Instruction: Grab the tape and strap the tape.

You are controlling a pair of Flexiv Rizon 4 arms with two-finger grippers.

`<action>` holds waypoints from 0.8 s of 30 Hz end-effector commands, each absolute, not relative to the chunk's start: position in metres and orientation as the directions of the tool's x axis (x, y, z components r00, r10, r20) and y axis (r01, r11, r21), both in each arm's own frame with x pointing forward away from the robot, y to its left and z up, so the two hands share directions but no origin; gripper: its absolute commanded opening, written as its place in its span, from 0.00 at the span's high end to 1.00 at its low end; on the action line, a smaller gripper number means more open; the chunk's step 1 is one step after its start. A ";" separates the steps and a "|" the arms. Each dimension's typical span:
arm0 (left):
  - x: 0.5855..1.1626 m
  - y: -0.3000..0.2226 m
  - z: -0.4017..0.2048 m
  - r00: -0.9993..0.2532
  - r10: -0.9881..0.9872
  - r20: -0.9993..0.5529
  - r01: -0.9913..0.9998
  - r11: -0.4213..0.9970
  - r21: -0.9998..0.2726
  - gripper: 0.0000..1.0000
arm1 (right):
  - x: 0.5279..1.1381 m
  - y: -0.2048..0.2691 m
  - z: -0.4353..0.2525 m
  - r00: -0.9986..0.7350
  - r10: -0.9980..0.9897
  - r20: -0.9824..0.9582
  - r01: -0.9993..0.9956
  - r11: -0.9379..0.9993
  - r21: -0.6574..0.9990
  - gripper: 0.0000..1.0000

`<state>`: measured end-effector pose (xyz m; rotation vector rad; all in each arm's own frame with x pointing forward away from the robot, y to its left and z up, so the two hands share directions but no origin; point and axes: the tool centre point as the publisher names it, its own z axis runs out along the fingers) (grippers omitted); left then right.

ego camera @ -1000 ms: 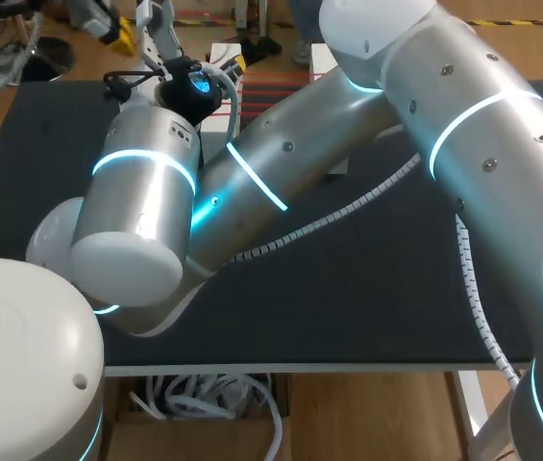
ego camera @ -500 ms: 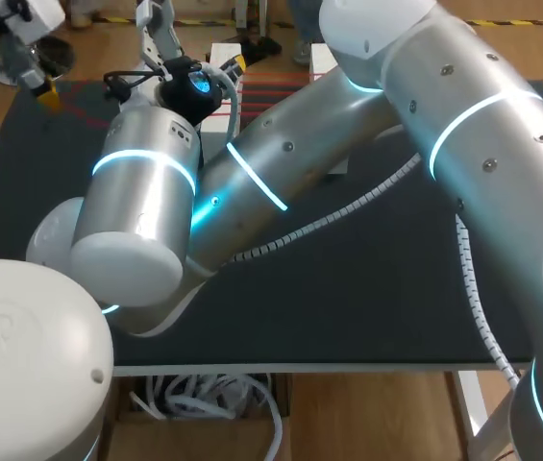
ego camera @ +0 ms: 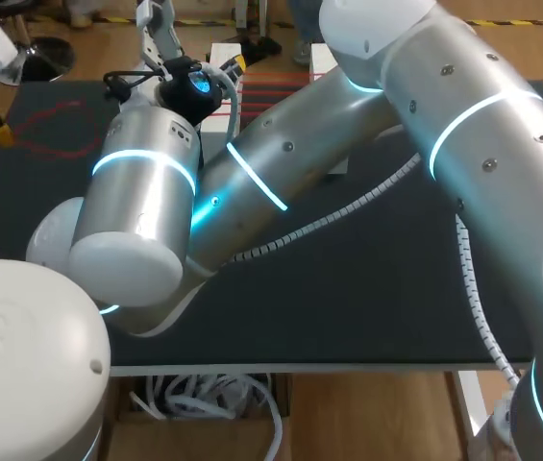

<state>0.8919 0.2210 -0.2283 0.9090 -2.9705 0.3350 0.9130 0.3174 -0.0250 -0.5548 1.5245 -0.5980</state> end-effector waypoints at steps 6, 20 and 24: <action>0.891 0.246 -0.247 -0.806 -0.580 0.116 -0.591 0.786 -0.181 0.78 | 0.913 0.317 -0.023 -0.040 -0.672 -0.739 0.010 0.740 -0.673 0.00; 0.891 0.244 -0.248 -0.821 -0.558 0.121 -0.571 0.801 -0.181 0.00 | 0.913 0.317 -0.023 -0.040 -0.672 -0.739 0.010 0.740 -0.673 0.00; 0.891 0.244 -0.248 -0.821 -0.558 0.121 -0.571 0.801 -0.181 0.00 | 0.913 0.317 -0.023 -0.040 -0.672 -0.739 0.010 0.740 -0.673 0.00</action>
